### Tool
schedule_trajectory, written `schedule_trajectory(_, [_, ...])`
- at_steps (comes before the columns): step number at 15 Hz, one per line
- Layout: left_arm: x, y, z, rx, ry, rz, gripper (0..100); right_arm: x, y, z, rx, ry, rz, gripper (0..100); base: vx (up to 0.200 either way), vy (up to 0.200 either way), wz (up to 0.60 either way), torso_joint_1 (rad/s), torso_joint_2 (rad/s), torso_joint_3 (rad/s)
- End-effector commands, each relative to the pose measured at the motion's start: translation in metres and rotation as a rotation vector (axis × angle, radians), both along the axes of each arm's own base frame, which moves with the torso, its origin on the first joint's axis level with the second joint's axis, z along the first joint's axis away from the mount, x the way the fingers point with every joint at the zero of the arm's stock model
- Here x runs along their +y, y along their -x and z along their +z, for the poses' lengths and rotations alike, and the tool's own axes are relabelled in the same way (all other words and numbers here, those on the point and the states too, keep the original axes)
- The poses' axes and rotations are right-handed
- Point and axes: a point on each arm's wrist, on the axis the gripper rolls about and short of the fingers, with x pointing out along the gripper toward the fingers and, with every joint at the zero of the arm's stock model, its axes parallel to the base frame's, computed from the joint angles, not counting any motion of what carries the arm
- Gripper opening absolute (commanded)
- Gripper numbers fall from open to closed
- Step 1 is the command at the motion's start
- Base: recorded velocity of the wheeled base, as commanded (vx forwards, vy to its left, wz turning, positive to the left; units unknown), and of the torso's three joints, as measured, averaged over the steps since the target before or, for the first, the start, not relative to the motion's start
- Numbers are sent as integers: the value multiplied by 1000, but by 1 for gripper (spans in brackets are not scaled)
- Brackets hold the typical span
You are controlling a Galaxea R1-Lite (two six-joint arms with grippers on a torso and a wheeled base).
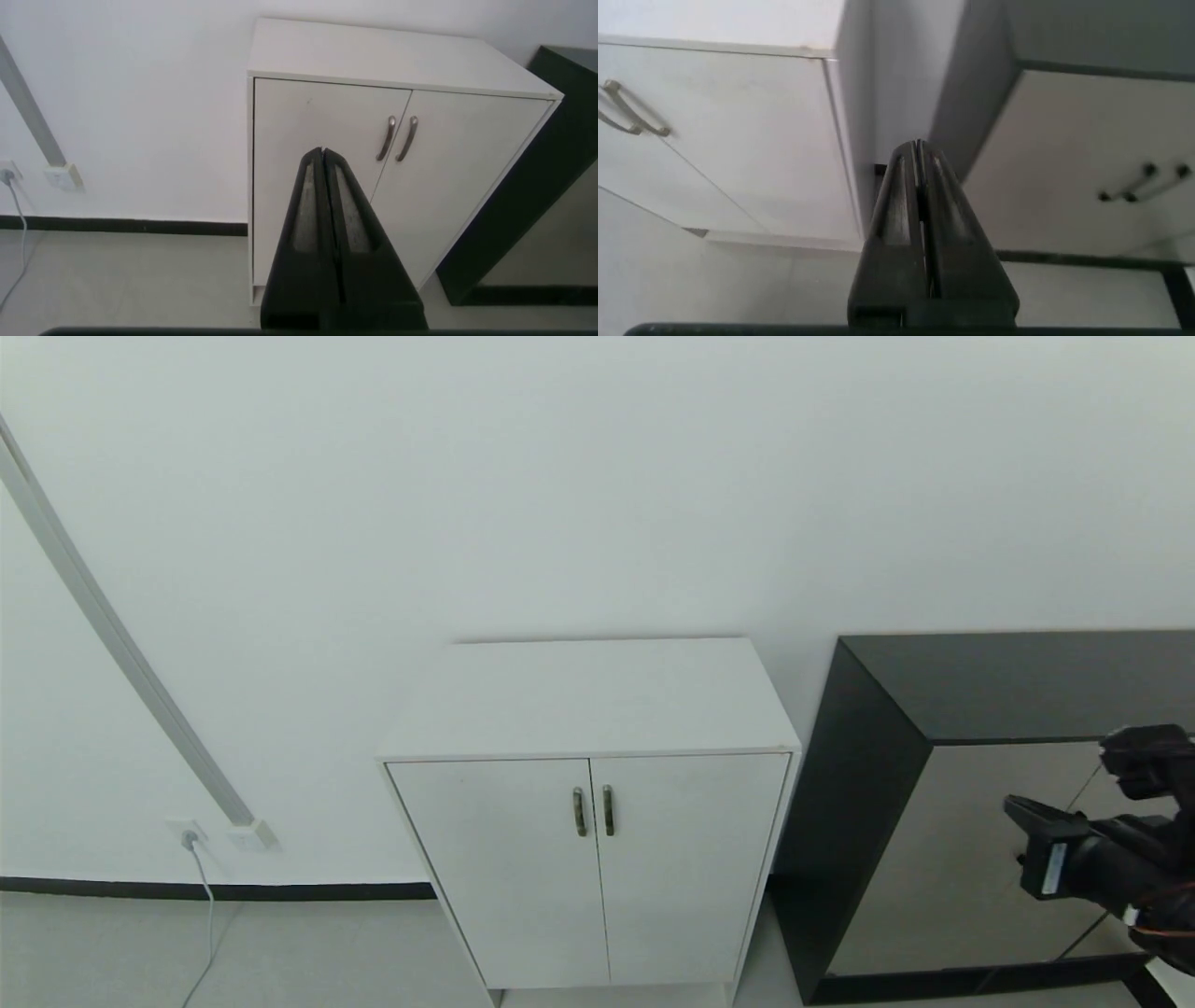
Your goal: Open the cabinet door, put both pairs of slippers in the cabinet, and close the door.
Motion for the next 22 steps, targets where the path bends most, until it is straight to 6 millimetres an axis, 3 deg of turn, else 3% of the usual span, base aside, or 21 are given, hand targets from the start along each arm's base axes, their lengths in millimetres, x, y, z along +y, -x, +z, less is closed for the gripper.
schedule_trajectory(1, [0,0,0,0,1,2,0,-19,60,16,-77,-20,-23,0,0,0,0,0,0,0])
schedule_trajectory(5, [0,0,0,2,0,2,0,-30,113,12,-44,-24,39,0,0,0,0,0,0,0])
schedule_trajectory(11, [0,0,0,0,-2,-1,0,-40,166,-20,15,-30,124,0,0,0,0,0,0,0])
schedule_trajectory(14, [0,0,0,2,-3,-3,0,-43,180,-36,35,-36,164,0,0,0,0,0,0,0])
schedule_trajectory(18, [0,0,0,0,-3,-3,0,-43,183,-53,63,-7,212,0,0,0,0,0,0,0])
schedule_trajectory(22, [0,0,0,0,-2,-1,0,-43,185,-53,16,47,226,0,0,0,0,0,0,0])
